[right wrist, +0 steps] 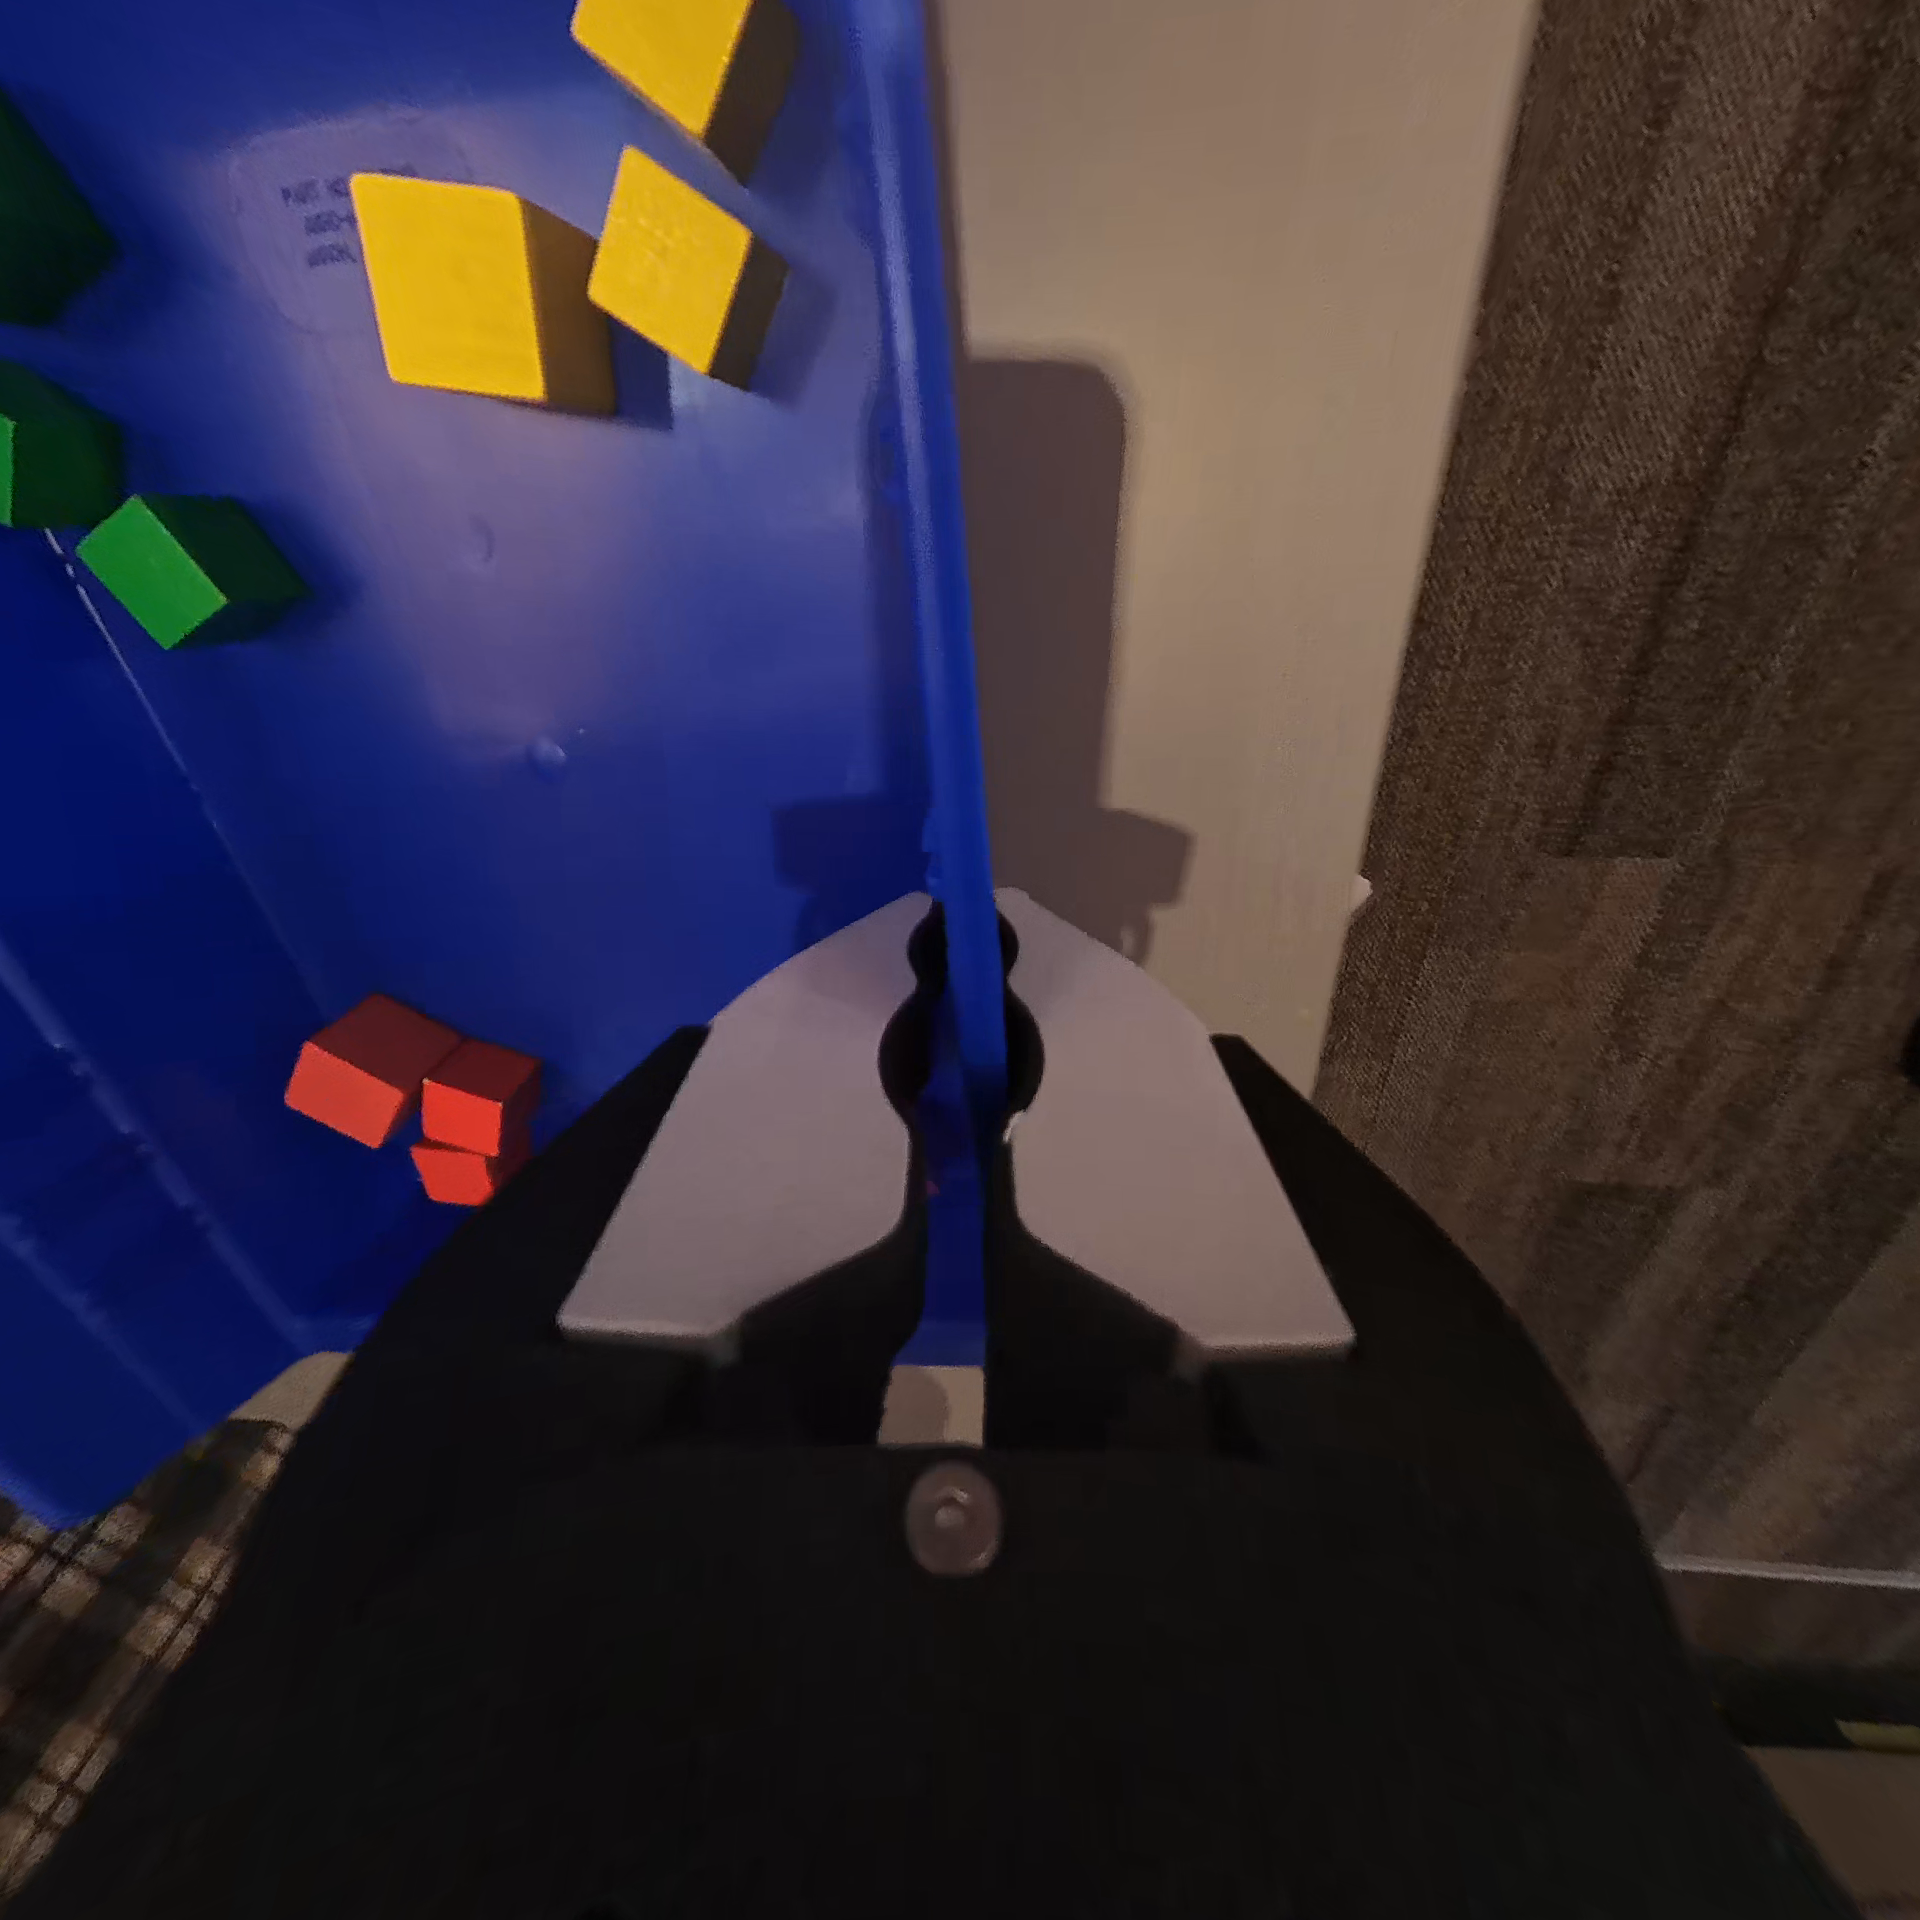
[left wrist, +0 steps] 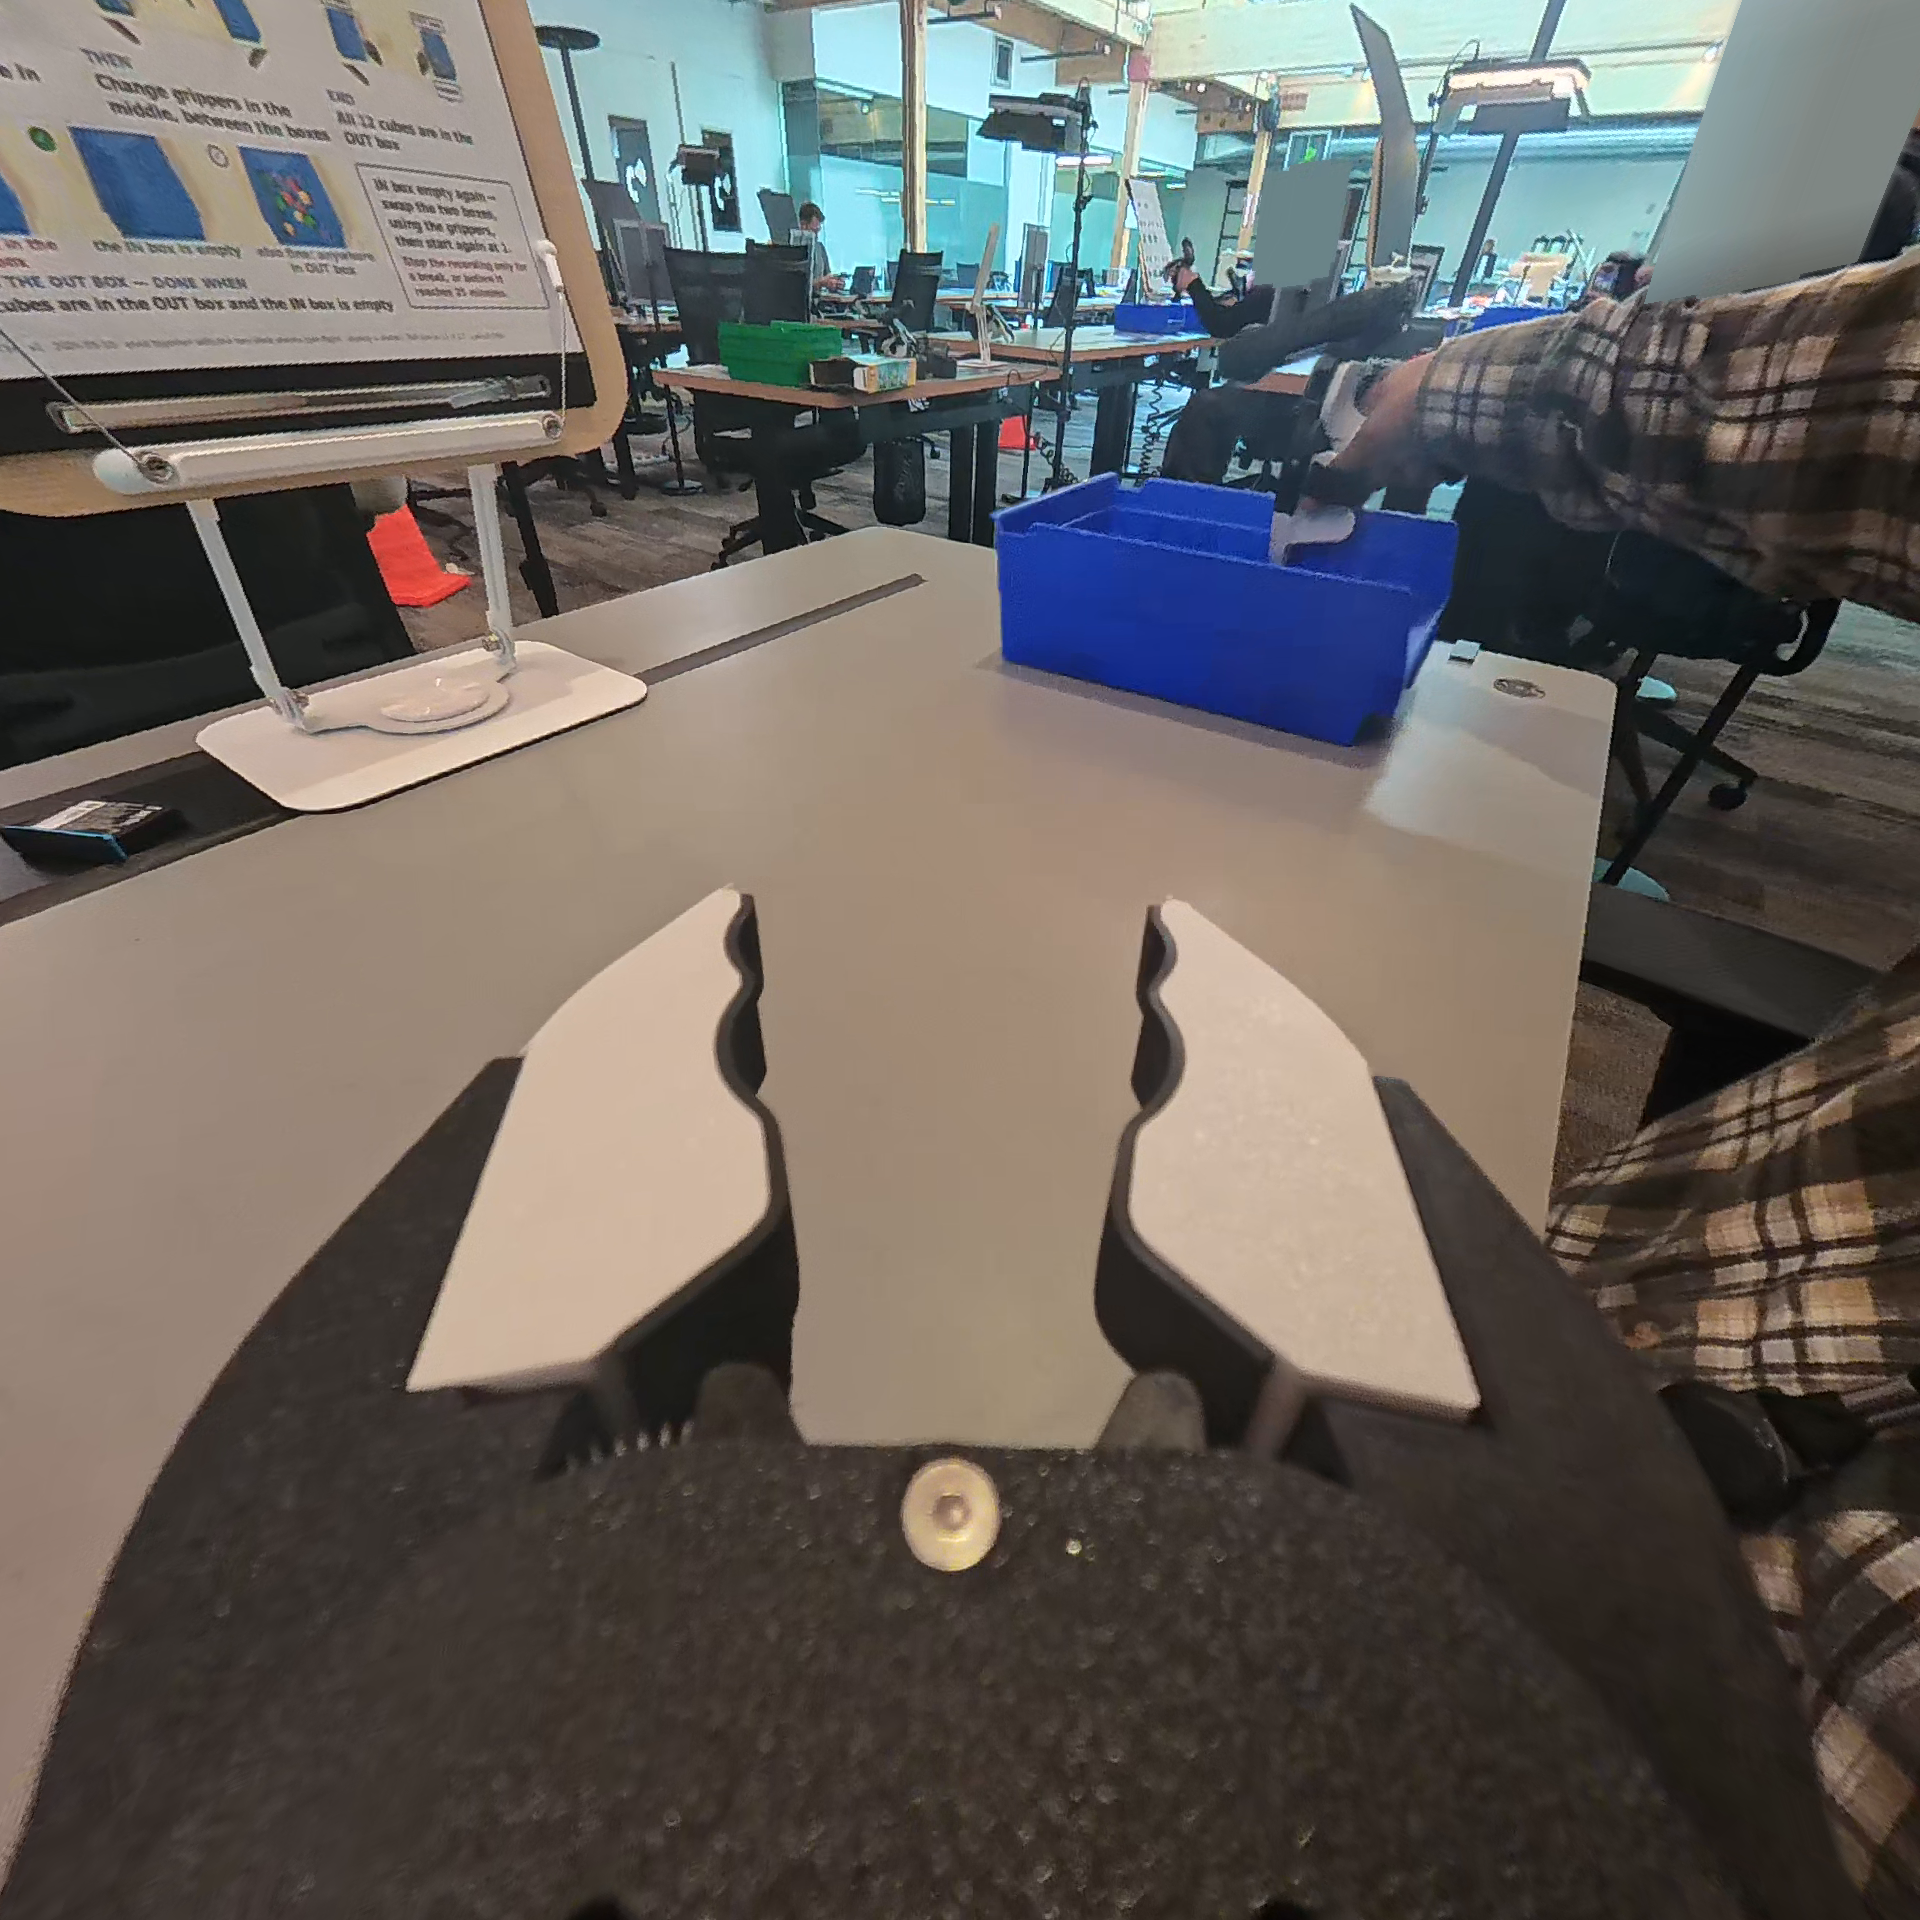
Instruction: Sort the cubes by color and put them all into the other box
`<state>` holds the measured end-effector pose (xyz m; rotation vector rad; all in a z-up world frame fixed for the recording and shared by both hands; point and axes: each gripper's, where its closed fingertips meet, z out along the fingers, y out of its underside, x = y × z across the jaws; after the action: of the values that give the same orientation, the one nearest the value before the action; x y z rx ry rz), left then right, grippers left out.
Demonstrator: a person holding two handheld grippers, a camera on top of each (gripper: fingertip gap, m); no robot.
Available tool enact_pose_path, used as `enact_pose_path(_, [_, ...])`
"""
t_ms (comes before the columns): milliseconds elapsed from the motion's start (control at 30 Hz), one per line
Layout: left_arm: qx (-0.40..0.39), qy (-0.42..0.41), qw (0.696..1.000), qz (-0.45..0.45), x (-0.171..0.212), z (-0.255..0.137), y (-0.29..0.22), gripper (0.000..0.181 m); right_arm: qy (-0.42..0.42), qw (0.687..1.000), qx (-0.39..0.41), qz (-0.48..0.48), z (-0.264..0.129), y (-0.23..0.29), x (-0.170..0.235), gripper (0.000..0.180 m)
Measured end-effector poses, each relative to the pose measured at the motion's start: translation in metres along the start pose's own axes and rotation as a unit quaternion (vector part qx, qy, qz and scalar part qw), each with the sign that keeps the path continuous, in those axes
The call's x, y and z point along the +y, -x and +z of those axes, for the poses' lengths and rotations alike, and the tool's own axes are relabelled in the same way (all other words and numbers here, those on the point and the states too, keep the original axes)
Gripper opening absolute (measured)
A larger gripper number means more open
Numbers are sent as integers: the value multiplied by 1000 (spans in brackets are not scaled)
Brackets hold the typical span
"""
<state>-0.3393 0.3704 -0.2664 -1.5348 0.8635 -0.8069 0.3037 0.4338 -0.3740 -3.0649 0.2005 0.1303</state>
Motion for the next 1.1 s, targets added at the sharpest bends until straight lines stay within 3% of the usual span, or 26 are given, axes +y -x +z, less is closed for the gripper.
enact_pose_path(300, [-21, -14, 1000, 0, -4, -20, -3, 66, 13, 998, -24, -61, 11, 117, -11, 5])
enact_pose_path(667, [-59, -29, 997, -33, -6, -56, 7, 63, 25, 990, -44, -129, 28, 310, -27, 5])
enact_pose_path(1100, [-98, -40, 993, -47, -11, -90, 19, 61, 28, 990, -74, -115, 46, 511, -44, 4])
